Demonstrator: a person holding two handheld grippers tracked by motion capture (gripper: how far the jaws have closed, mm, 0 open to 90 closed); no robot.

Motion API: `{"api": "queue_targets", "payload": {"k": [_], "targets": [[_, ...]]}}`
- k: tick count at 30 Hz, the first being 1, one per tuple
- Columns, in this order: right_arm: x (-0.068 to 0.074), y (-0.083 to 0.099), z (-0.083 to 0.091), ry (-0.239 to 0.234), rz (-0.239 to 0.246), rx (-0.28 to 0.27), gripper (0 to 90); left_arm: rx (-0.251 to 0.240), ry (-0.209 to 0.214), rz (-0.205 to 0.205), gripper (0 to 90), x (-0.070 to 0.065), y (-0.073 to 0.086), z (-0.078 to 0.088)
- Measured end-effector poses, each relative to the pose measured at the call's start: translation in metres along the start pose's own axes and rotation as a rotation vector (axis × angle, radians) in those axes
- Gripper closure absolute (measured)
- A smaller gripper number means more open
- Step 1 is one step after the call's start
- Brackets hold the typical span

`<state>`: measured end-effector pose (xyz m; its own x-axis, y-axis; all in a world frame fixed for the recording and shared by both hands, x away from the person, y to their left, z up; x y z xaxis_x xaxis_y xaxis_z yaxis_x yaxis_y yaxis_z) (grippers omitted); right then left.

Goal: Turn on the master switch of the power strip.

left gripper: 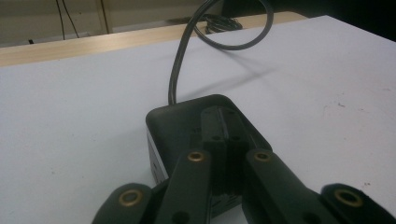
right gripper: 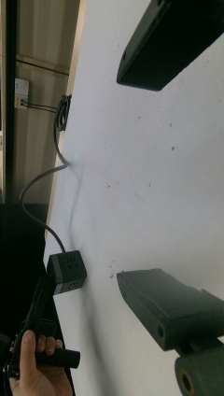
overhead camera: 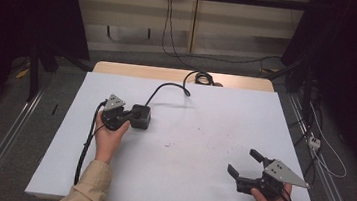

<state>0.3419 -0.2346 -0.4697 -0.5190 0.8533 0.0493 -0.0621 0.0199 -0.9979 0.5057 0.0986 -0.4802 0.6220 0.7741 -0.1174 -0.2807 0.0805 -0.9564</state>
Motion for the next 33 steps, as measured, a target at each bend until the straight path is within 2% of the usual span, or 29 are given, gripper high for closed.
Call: {"api": "queue_targets", "payload": {"k": [5, 18, 26, 28, 33], "targets": [[0.000, 0.000, -0.001, 0.001, -0.004, -0.001, 5.2, -0.009, 0.004, 0.020, 90.0, 0.001, -0.001, 0.000], [0.001, -0.002, -0.001, -0.004, -0.003, -0.006, 5.2, -0.015, -0.002, 0.004, 89.8, -0.001, -0.003, -0.001], [0.001, -0.002, -0.001, -0.002, -0.001, -0.007, 5.2, -0.031, 0.004, 0.033, 80.5, -0.002, -0.008, 0.002], [0.001, -0.002, -0.001, -0.003, 0.000, -0.006, 5.2, -0.033, 0.004, 0.045, 75.6, -0.004, -0.010, 0.003], [0.002, -0.003, 0.000, -0.005, 0.002, -0.008, 5.2, -0.028, 0.012, 0.046, 64.6, -0.007, -0.013, 0.006]]}}
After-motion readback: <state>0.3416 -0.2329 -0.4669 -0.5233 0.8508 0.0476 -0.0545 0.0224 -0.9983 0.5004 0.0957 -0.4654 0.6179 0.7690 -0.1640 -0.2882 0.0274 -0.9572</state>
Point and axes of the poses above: each handheld gripper's, and its own axes: z roughly backward along the jaws, y roughly out of its underside, x roughly to its left, the point moved 10 cm from there along -z, roughly forward along the jaws, and after that the axes turned 11 degrees about -x, right-handed, at the moved point
